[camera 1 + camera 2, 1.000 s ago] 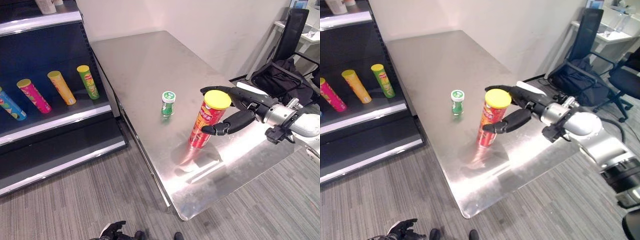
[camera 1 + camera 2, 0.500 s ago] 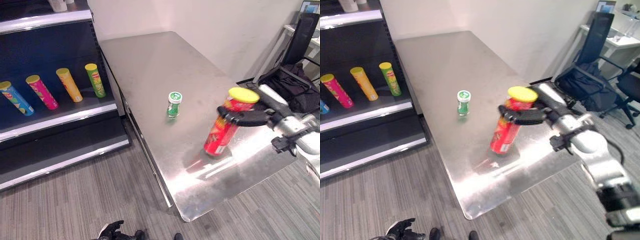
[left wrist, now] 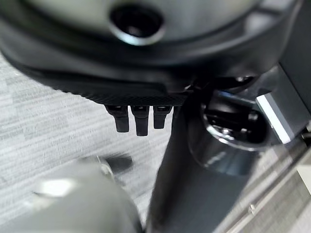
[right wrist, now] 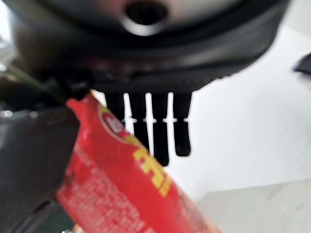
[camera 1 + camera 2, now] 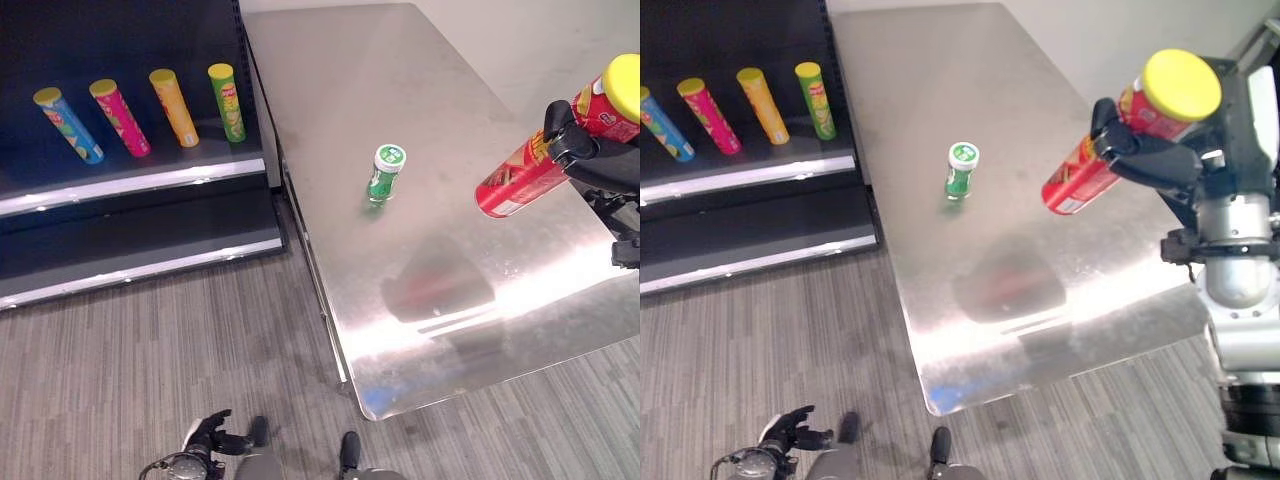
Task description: Put the goods on the table back onto the shelves and tidy them up.
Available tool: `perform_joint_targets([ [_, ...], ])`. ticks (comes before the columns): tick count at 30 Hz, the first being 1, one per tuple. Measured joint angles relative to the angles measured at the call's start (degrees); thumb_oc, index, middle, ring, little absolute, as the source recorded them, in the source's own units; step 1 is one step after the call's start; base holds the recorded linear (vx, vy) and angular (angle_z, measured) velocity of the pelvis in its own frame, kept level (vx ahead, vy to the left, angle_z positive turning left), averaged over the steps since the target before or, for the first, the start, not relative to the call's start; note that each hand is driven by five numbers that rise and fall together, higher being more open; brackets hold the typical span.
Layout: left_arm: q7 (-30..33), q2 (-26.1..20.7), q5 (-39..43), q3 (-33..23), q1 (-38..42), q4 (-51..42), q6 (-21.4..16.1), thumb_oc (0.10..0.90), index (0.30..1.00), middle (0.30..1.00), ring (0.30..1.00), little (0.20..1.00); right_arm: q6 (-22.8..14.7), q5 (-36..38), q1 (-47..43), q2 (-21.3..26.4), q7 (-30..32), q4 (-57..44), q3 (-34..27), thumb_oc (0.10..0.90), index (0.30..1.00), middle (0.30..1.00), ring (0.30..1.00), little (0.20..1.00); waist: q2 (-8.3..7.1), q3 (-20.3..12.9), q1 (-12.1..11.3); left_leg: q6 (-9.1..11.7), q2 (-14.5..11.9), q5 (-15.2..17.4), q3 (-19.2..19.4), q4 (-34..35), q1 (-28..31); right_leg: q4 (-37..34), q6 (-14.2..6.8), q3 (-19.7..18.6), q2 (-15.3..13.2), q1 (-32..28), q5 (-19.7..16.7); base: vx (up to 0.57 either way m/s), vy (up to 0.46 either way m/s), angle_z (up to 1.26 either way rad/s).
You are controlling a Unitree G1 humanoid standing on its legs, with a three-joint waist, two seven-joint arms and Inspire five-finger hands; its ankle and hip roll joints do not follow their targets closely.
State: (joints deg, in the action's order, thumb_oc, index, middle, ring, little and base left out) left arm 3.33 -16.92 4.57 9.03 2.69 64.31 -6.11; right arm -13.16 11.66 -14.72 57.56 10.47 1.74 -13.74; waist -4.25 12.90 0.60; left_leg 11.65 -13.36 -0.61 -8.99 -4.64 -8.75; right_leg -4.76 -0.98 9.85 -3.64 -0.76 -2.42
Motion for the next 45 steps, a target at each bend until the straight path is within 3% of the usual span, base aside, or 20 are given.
perform_joint_targets([
  [3,-0.4,1.1,-0.1,0.5,-0.5,-0.3,0.1,0.800,0.900,0.900,0.900,0.900,0.5,-0.5,-0.4,0.0,1.4,0.1,-0.9,0.400,0.300,0.300,0.300,0.300,2.25,-0.4,0.7,1.0,-0.1,-0.7,0.7,8.0,4.4,-0.5,-3.0,-1.0,-1.8,0.6,-1.0,-0.09,0.521,-0.31],
  [4,-0.2,1.2,-0.1,2.2,0.7,-0.9,0.2,0.800,0.900,0.900,0.900,0.900,1.1,-2.3,-0.4,-1.0,4.0,-0.4,-1.1,0.400,0.300,0.300,0.300,0.300,2.62,-0.7,2.2,-3.2,6.4,-3.3,1.5,9.4,5.3,0.5,-5.5,-2.7,-5.9,3.0,-2.6,-0.24,0.476,-0.52],
  [7,-0.2,-1.6,0.0,-1.0,2.9,-2.0,0.1,0.800,0.900,0.900,0.900,0.900,2.6,-5.7,-6.1,1.9,4.1,-0.8,6.9,0.400,0.300,0.300,0.300,0.300,1.34,-0.3,1.9,-9.2,13.0,-2.7,7.5,6.3,2.3,0.2,-5.7,-2.0,-11.5,8.1,-14.3,-0.23,0.449,-0.70],
  [9,0.4,-3.0,0.0,-3.2,3.3,-2.5,-0.6,0.800,0.900,0.900,0.900,0.900,2.1,-7.9,-6.6,8.2,4.1,-0.1,9.3,0.400,0.300,0.300,0.300,0.300,2.38,-0.4,1.7,-12.0,13.7,-3.8,8.2,8.6,3.7,4.5,-11.7,-4.0,-10.6,7.7,-9.5,-0.13,0.288,-0.03],
  [10,1.3,-5.0,0.1,-5.0,3.4,-3.0,-1.3,0.800,0.900,0.900,0.900,0.900,2.3,-8.9,-7.2,12.5,4.3,1.7,9.5,0.400,0.300,0.300,0.300,0.300,2.71,-0.4,0.3,-13.0,12.5,-4.2,8.3,9.7,4.6,15.3,-10.6,-8.2,-3.1,7.2,3.4,-0.05,0.102,0.14],
  [12,1.5,-7.5,0.5,-5.2,2.4,-1.7,-0.7,0.800,0.900,0.900,0.900,0.900,1.8,-9.2,-11.4,14.3,4.8,1.8,9.7,0.400,0.300,0.300,0.300,0.300,0.58,-1.3,-1.5,-12.9,13.6,-4.3,8.3,9.7,4.8,13.9,-9.1,-10.1,2.4,2.8,9.2,0.00,0.126,-0.02],
  [15,1.4,-7.0,0.9,-5.3,-0.9,0.8,0.4,0.800,0.900,0.900,0.900,0.900,0.7,-9.1,-17.5,16.3,6.5,2.4,10.2,0.400,0.300,0.300,0.300,0.300,-2.94,-2.0,-2.3,-13.1,17.5,-4.2,5.8,9.0,4.9,3.2,-5.0,-13.6,1.3,-4.4,8.0,0.08,0.083,0.31],
  [18,0.8,-4.0,2.2,-4.2,-2.7,-0.2,0.9,0.800,0.900,0.900,0.900,0.900,0.8,-9.1,-17.5,16.2,6.7,2.4,10.6,0.400,0.300,0.300,0.300,0.300,-3.02,-2.0,-2.6,-12.7,16.5,-4.8,1.9,8.7,5.2,4.6,-6.0,-15.5,4.3,-3.3,11.2,0.02,0.121,0.70],
  [20,0.4,-1.3,2.2,-1.6,-2.7,-2.4,0.8,0.800,0.900,0.900,0.900,0.900,0.6,-8.8,-17.3,18.1,7.1,1.9,9.7,0.400,0.300,0.300,0.300,0.300,-3.01,-1.6,-1.6,-8.0,18.1,-5.4,0.3,6.3,1.4,0.2,2.4,-11.9,4.3,-4.9,6.3,-0.06,0.283,1.54],
  [23,-0.2,-1.3,2.7,-2.9,-2.7,-2.6,0.8,0.800,0.900,0.900,0.900,0.900,0.7,-8.6,-14.7,15.9,7.1,-0.4,8.6,0.400,0.300,0.300,0.300,0.300,-4.22,0.0,-2.8,-6.6,11.6,-1.1,8.0,0.1,-2.6,-0.4,3.7,-9.5,2.9,-4.1,4.8,0.04,0.229,0.69],
  [25,0.2,-3.2,2.7,-3.1,-2.7,-1.9,0.8,0.800,0.900,0.900,0.900,0.900,0.6,-7.8,-13.3,10.5,6.6,-0.5,7.5,0.400,0.300,0.300,0.300,0.300,-4.57,0.5,-3.0,-2.6,4.4,-1.3,3.3,0.2,-3.9,-0.4,3.7,-9.8,2.7,-4.0,4.8,0.09,0.156,0.33],
  [28,0.2,-4.1,2.7,-3.1,-1.9,-2.0,0.8,0.800,0.900,0.900,0.900,0.900,1.7,-6.7,-9.5,8.3,5.9,-0.4,6.2,0.400,0.300,0.300,0.300,0.300,-2.62,0.8,-2.7,-0.3,0.7,-2.7,2.3,9.1,-3.4,-0.5,0.7,-9.5,1.1,-3.7,5.4,0.25,0.510,0.20],
  [30,-0.1,-2.7,2.2,-1.8,-1.8,-1.9,0.8,0.800,0.900,0.900,0.900,0.900,2.2,-6.5,-7.2,2.6,5.8,-0.2,2.4,0.400,0.300,0.300,0.300,0.300,0.97,-0.3,-2.4,-1.2,1.4,-3.3,8.1,10.1,-3.1,-0.5,-2.4,-9.3,-0.6,-4.2,6.3,0.13,0.383,-0.08],
  [31,-0.2,-1.1,2.1,-1.8,-2.4,-2.0,0.8,0.800,0.900,0.900,0.900,0.900,2.7,-6.3,-6.9,2.1,5.9,-0.2,1.8,0.400,0.300,0.300,0.300,0.300,3.40,-0.5,-2.3,-3.5,2.5,-10.3,7.7,9.8,-2.4,-0.5,-4.4,-9.3,-1.5,-4.7,6.7,0.17,0.467,-0.09],
  [35,-0.1,-2.4,2.0,0.0,-0.9,-3.9,0.9,0.800,0.900,0.900,0.900,0.900,4.2,-6.1,-5.2,-5.2,5.6,-3.1,2.7,0.400,0.300,0.300,0.300,0.300,2.71,-0.5,-0.3,-9.3,11.9,-8.3,10.7,9.7,-0.4,3.1,-9.0,-5.4,-10.7,-3.4,1.9,0.12,0.459,-0.11],
  [39,1.6,-4.5,2.0,-3.7,0.8,-4.0,0.3,0.800,0.900,0.900,0.900,0.900,4.1,-6.2,-4.3,-5.2,3.9,-5.8,8.2,0.400,0.300,0.300,0.300,0.300,4.64,0.1,0.0,-14.3,14.9,-5.9,12.8,9.8,1.7,14.3,-9.2,-6.2,-13.8,3.4,-1.2,0.13,0.264,-0.37],
  [41,2.2,-5.1,2.0,-4.6,0.5,-4.2,0.0,0.800,0.900,0.900,0.900,0.900,4.5,-6.2,-0.7,-5.2,3.3,-6.0,8.3,0.400,0.300,0.300,0.300,0.300,5.31,0.0,1.4,-14.2,14.5,-5.2,11.6,9.8,3.4,14.5,-11.1,-12.3,-10.4,4.4,3.1,0.19,0.201,0.31],
  [42,2.4,-5.1,2.0,-4.8,0.4,-2.9,0.3,0.800,0.900,0.900,0.900,0.900,4.4,-6.0,-1.4,-8.5,2.8,-7.5,8.5,0.400,0.300,0.300,0.300,0.300,4.16,0.0,0.8,-14.3,14.1,-3.6,11.5,9.8,4.2,14.5,-10.2,-13.6,-1.9,11.1,6.7,0.25,0.217,0.09],
  [43,2.3,-3.6,2.0,-4.7,0.0,-1.4,0.7,0.800,0.900,0.900,0.900,0.900,3.7,-6.1,-1.4,-9.1,1.9,-9.3,9.2,0.400,0.300,0.300,0.300,0.300,3.79,-0.1,1.0,-14.8,14.9,-3.0,11.0,9.8,4.9,14.6,-7.0,-13.4,5.3,15.6,5.9,0.29,0.203,0.26],
  [45,1.9,-0.3,2.0,-3.6,-1.2,-1.7,1.6,0.800,0.900,0.900,0.900,0.900,3.7,-6.1,-0.3,-11.8,1.4,-10.9,9.3,0.400,0.300,0.300,0.300,0.300,3.41,-0.2,2.8,-15.2,17.4,-2.2,7.7,10.1,6.2,10.9,-2.5,-13.4,8.2,17.0,1.7,0.21,0.093,0.95],
])
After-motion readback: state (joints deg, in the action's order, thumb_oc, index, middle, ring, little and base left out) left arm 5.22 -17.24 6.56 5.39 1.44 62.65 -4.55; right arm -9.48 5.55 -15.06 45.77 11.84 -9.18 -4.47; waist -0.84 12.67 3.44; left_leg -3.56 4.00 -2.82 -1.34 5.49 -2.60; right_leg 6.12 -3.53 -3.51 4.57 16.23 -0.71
